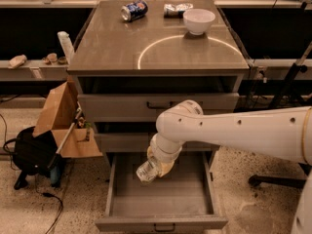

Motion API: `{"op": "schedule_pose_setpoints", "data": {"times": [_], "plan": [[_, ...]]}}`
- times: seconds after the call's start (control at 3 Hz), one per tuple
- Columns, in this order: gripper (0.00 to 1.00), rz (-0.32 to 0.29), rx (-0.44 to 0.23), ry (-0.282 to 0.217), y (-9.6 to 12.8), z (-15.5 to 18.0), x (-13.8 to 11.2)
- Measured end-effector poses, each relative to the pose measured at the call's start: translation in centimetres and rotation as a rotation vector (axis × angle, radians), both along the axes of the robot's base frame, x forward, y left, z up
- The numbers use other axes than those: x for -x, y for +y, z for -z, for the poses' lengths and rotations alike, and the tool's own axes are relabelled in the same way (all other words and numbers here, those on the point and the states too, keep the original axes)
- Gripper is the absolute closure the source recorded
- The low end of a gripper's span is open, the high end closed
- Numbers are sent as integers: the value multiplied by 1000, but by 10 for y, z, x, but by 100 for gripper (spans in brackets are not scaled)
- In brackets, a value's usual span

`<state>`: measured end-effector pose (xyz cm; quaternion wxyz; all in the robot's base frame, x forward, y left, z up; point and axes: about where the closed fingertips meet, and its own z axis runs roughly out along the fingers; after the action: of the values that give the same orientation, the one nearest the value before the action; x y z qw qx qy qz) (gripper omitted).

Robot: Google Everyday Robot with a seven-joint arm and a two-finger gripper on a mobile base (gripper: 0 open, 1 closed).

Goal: Pick 7up can from bottom drawer and place on counter

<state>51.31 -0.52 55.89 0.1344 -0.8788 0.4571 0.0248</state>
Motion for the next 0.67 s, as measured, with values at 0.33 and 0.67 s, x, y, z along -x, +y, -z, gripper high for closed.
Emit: {"op": "schedule_pose_setpoints", "data": {"times": [0.33,0.67], "plan": [[100,33,2,-6,-1,-6,0],[100,34,2,-6,-1,-7,0]]}}
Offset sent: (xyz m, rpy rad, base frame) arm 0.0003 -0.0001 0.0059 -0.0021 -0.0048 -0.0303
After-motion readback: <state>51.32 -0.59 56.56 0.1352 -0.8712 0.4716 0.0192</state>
